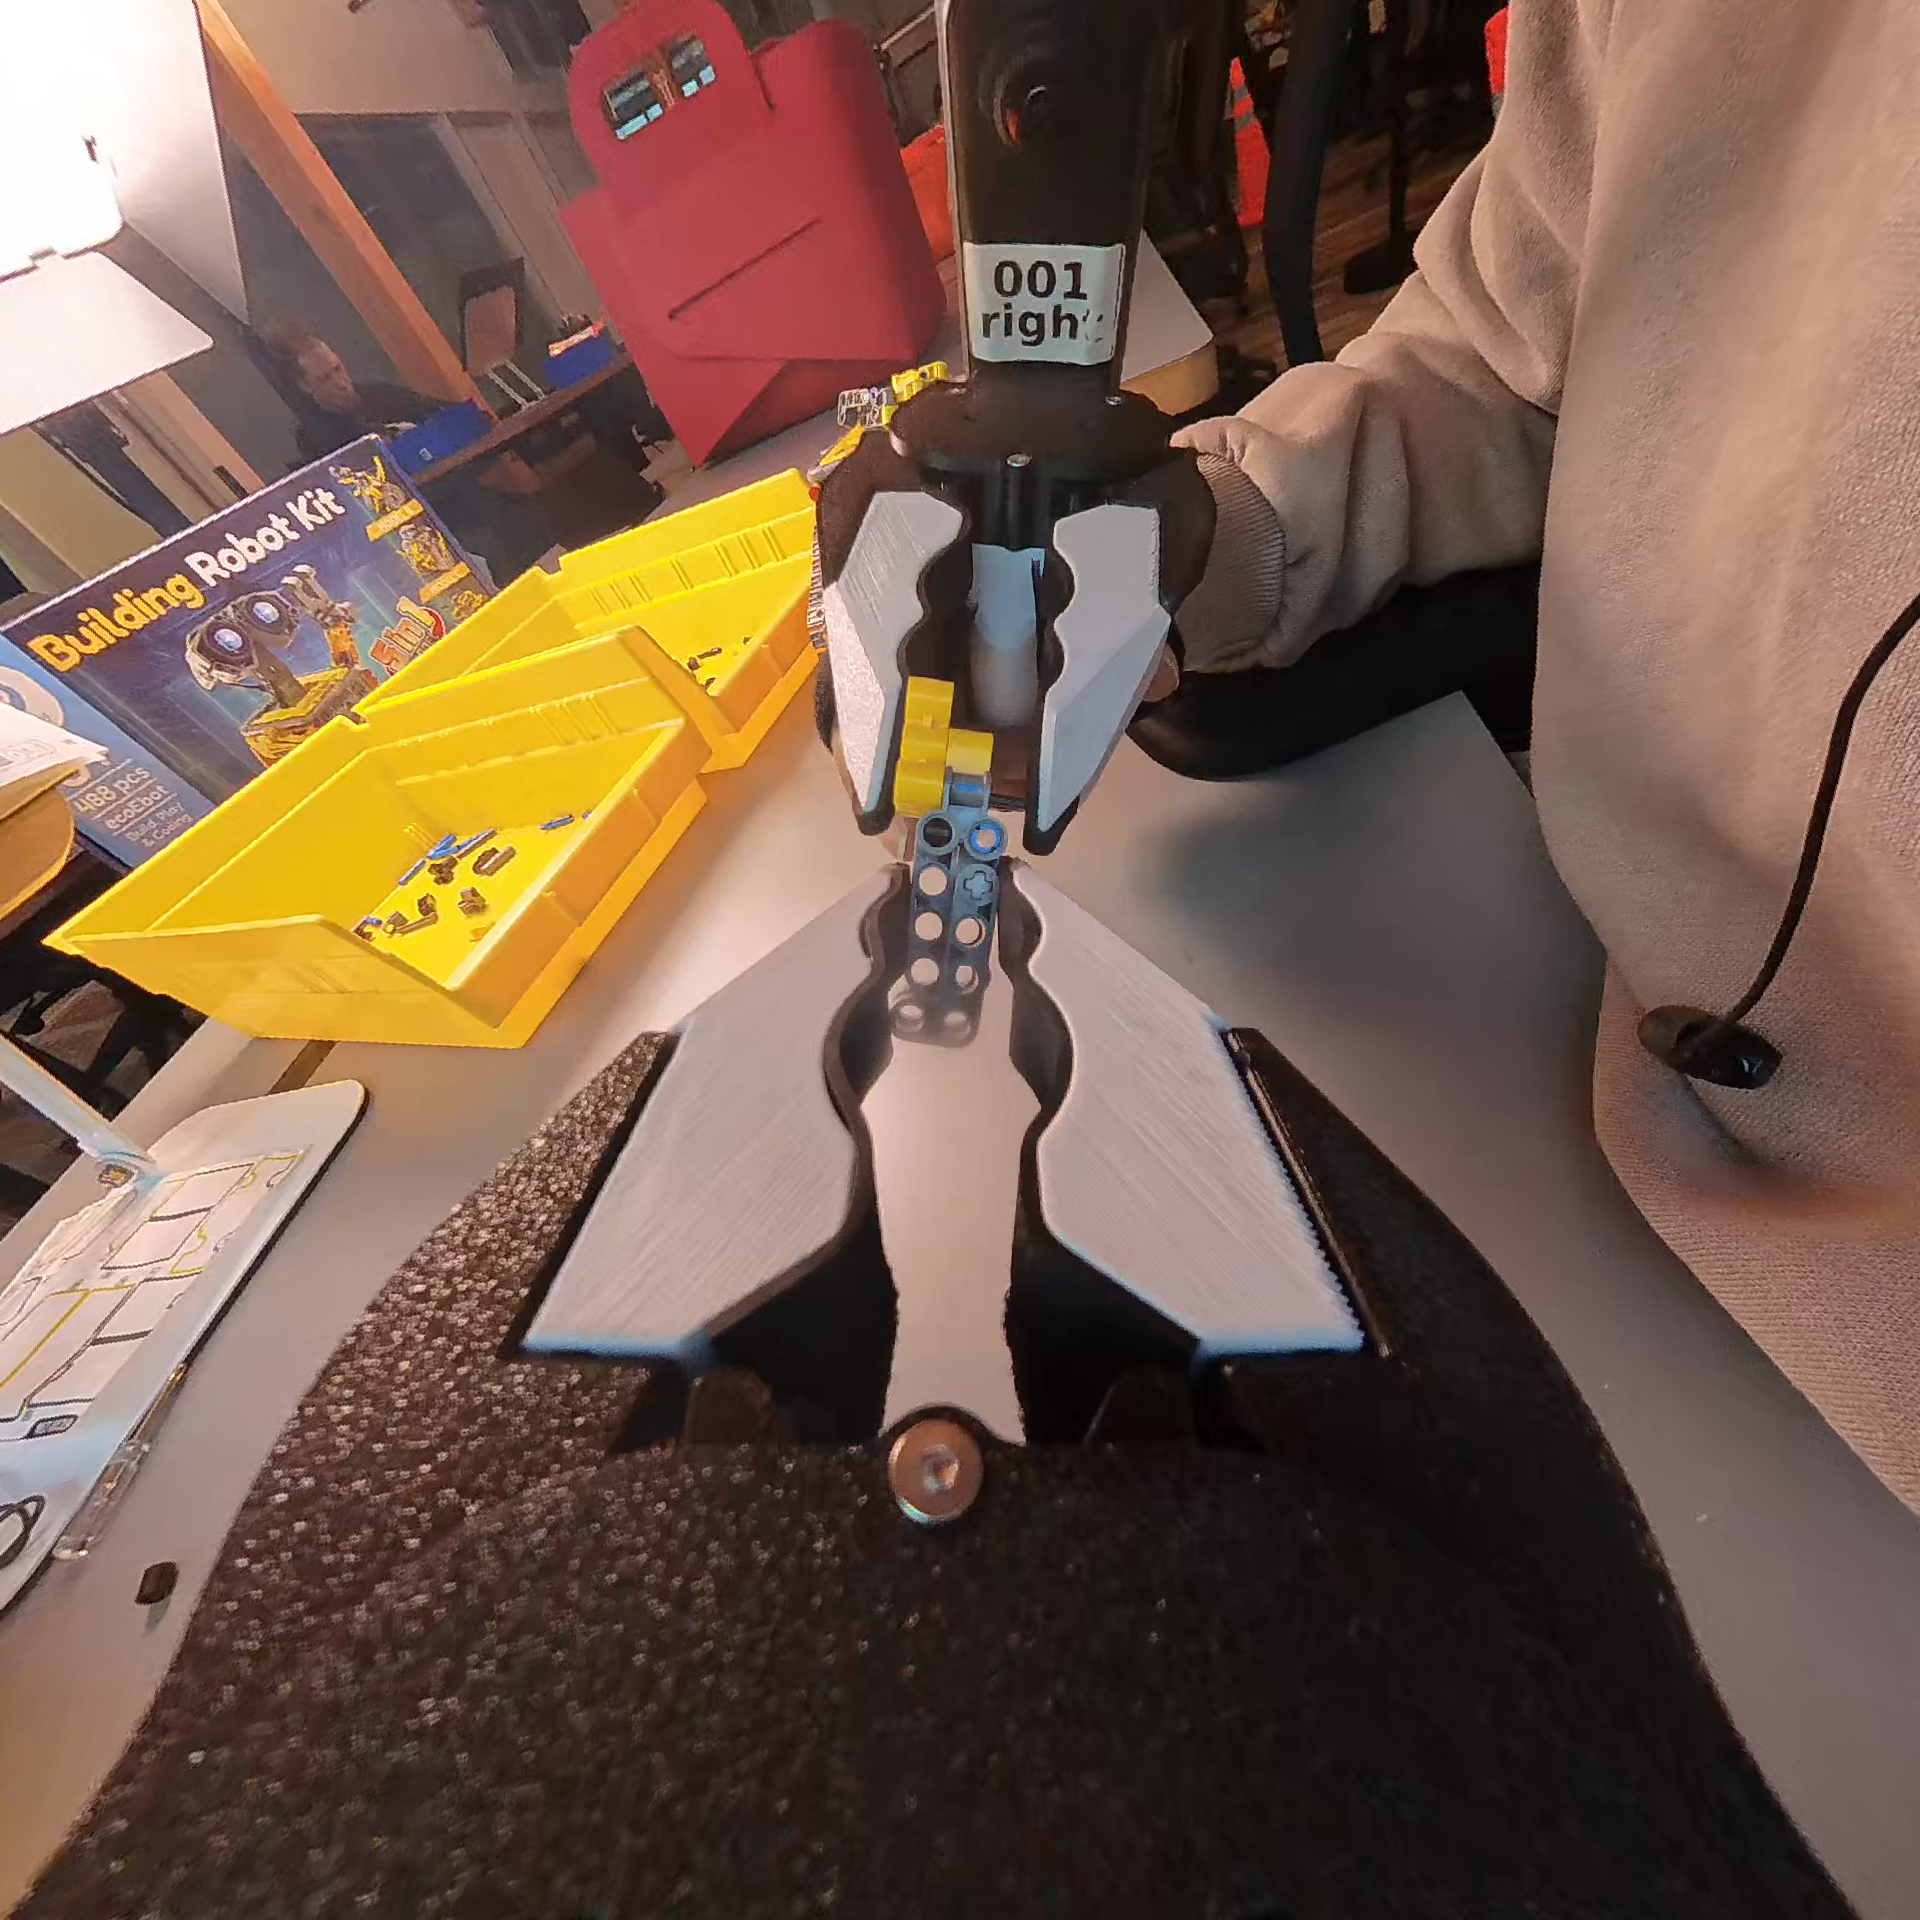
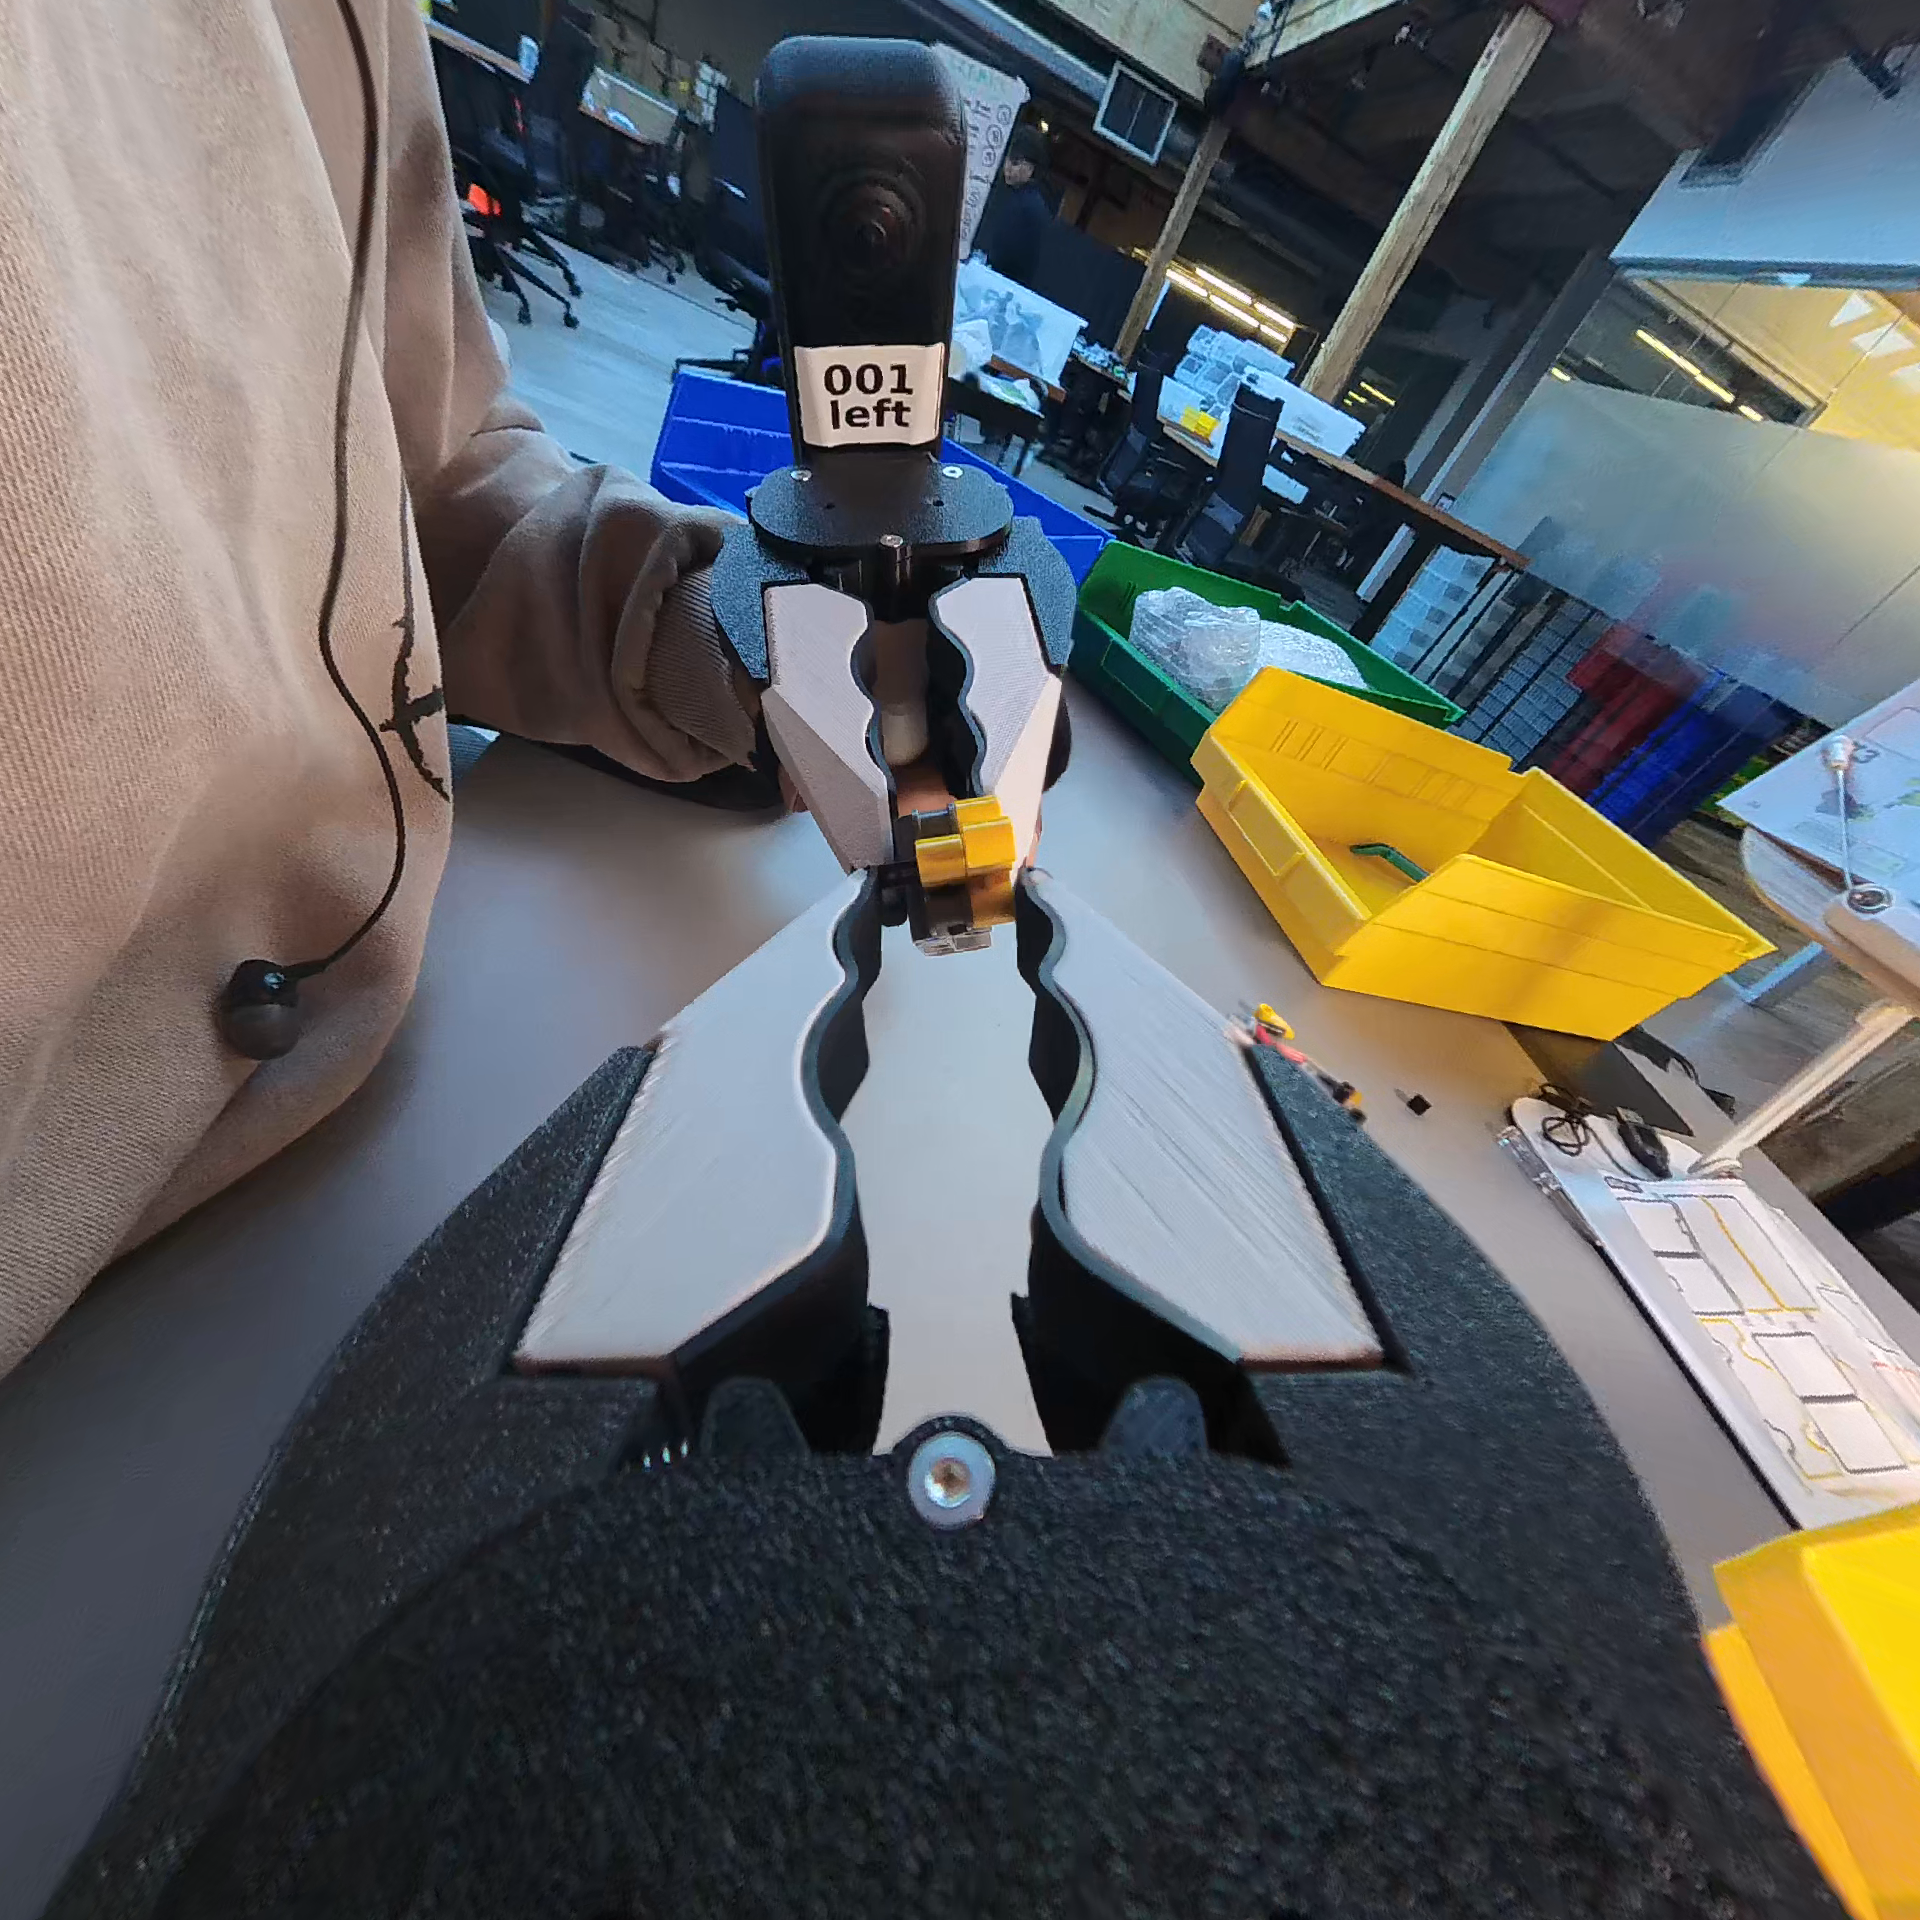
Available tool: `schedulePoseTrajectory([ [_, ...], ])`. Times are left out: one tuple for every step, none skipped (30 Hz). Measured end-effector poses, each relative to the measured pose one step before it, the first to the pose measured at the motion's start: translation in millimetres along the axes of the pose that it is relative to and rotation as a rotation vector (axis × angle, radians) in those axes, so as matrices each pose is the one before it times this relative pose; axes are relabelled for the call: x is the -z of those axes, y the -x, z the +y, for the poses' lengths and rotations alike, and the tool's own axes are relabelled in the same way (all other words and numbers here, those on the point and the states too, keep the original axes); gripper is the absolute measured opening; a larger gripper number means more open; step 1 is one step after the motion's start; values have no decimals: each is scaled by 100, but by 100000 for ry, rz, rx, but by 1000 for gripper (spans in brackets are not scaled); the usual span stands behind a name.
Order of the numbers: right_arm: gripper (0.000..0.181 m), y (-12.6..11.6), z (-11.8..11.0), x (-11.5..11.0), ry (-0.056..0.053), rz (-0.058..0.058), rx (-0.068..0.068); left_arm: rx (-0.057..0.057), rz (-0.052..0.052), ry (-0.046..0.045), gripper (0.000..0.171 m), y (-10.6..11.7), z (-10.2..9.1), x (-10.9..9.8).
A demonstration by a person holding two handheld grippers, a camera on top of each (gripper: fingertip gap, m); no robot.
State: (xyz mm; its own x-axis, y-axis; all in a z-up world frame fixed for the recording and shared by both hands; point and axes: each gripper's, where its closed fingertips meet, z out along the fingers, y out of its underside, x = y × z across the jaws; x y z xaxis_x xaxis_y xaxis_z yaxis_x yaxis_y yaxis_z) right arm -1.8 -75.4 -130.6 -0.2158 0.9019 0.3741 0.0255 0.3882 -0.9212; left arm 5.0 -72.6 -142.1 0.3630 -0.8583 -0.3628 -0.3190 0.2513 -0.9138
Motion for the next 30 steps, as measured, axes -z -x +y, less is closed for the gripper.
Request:
schedulePoseTrajectory([
  [23,25,33,19,-281,-830,-1933,-43,142,220,16,-37,45,-38],
  [23,-24,33,8,-392,-539,-2192,-39,-166,243,16,21,57,-24],
  [24,-26,90,-23,-183,-601,-2346,403,13,83,16,20,31,1],
  [24,-19,60,-26,-326,-786,-2429,713,175,-84,16,21,26,-3],
  [24,-53,25,-28,-530,-480,-2557,54,-140,-7,16,32,20,19],
  [24,-3,64,-56,-208,-901,-2941,-411,-29,307,16,0,42,24],
  [24,2,-2,-45,-712,-1048,-3474,-29,99,35,16,-5,-1,13],
  [24,11,-49,-38,-1169,-1271,-3891,102,69,-168,15,-9,-43,38],
  [24,22,25,-54,-637,-1432,-3956,-264,-29,421,15,14,44,27],
  [24,-19,66,-54,-97,-1120,-3368,-332,-134,605,15,35,90,32],
  [23,-82,52,-48,-59,-451,-2361,13,-371,375,15,63,58,31],
  [23,-68,13,-42,-274,-285,-1939,244,-225,-39,15,57,-2,36],
  [23,-51,-59,-31,-625,-230,-1883,414,-278,-203,15,84,-32,36],
  [23,-101,-88,-20,-898,-11,-2070,104,-532,-189,15,109,-44,34],
  [23,-81,-76,-33,-983,-84,-1948,3,-359,-65,15,79,-32,38],
  [22,-71,-60,-33,-912,-14,-1529,38,-243,-17,15,54,-8,37],
  [22,-28,-59,-37,-827,-68,-1038,215,-4,-93,15,24,-22,38],
  [22,-6,-14,-33,-501,-206,-719,307,45,-33,15,20,-3,22],
  [22,-58,-45,-16,-516,134,-419,69,-237,-69,15,55,-16,20],
  [22,-17,-85,-14,-607,39,-166,325,2,-329,16,19,-64,23],
  [22,27,-87,-7,-554,-260,132,532,218,-510,16,-2,-87,33],
  [21,12,-95,-11,-612,-88,-2,251,15,-390,16,14,-76,23],
  [21,35,-70,-2,-568,-351,-84,121,80,-291,16,-7,-74,9],
  [21,31,-46,20,-380,-476,-182,428,196,-188,16,-18,-40,9],
  [21,-17,-48,15,-323,-61,-360,287,85,-122,16,0,-25,3],
  [21,-35,-22,-13,9,184,-655,218,25,94,16,23,16,-1],
  [21,-50,-20,-9,-16,70,-940,252,-42,-33,16,29,2,12],
  [21,-39,-63,-13,-432,-149,-1325,323,12,-236,16,28,-30,17],
  [21,-22,-38,-29,-256,-172,-1198,232,142,-77,16,10,-19,34],
  [21,5,-54,-15,-381,-244,-1042,154,110,-125,16,11,-41,28],
])
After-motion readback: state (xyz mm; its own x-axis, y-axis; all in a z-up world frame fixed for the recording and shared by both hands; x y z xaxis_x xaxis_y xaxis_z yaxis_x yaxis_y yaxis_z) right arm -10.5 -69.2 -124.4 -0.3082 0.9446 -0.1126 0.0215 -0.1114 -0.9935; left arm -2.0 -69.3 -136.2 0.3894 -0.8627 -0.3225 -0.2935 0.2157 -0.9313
